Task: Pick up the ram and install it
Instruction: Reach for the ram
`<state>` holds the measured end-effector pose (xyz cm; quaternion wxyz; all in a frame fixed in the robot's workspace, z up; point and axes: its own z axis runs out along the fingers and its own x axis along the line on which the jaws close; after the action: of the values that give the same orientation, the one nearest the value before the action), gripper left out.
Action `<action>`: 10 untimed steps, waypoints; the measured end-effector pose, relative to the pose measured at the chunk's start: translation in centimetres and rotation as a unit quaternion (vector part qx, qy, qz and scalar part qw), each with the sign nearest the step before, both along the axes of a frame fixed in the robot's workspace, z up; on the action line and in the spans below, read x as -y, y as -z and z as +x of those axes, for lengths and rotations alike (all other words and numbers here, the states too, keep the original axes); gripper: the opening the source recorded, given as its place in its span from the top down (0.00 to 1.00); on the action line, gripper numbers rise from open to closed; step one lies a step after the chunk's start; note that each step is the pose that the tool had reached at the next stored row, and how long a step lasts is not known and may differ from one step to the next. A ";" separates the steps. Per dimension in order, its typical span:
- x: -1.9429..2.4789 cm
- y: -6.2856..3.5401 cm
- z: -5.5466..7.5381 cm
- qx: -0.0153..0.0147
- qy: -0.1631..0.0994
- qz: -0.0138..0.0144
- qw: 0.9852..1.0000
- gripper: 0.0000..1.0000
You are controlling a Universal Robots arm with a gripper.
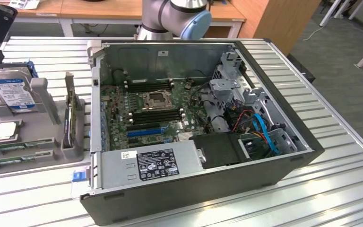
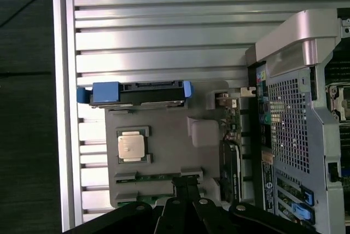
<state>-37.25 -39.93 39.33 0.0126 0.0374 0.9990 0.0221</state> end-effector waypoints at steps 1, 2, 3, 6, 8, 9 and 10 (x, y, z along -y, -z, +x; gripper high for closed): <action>0.00 0.00 -0.1 0.000 0.000 0.000 1.000 0.90; 0.00 0.00 -0.2 0.000 0.000 0.000 1.000 0.90; 0.01 0.00 -0.3 0.000 0.000 0.000 1.000 0.90; 0.01 0.00 -0.3 0.000 0.000 0.000 1.000 0.90; 0.00 0.00 -0.3 0.000 0.000 0.000 1.000 0.90; 0.00 0.00 -0.3 0.000 0.000 0.000 1.000 0.90; 0.09 0.00 -0.3 0.000 0.000 0.000 1.000 0.90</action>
<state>-37.57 -40.02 39.33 0.0126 0.0375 0.9990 0.0221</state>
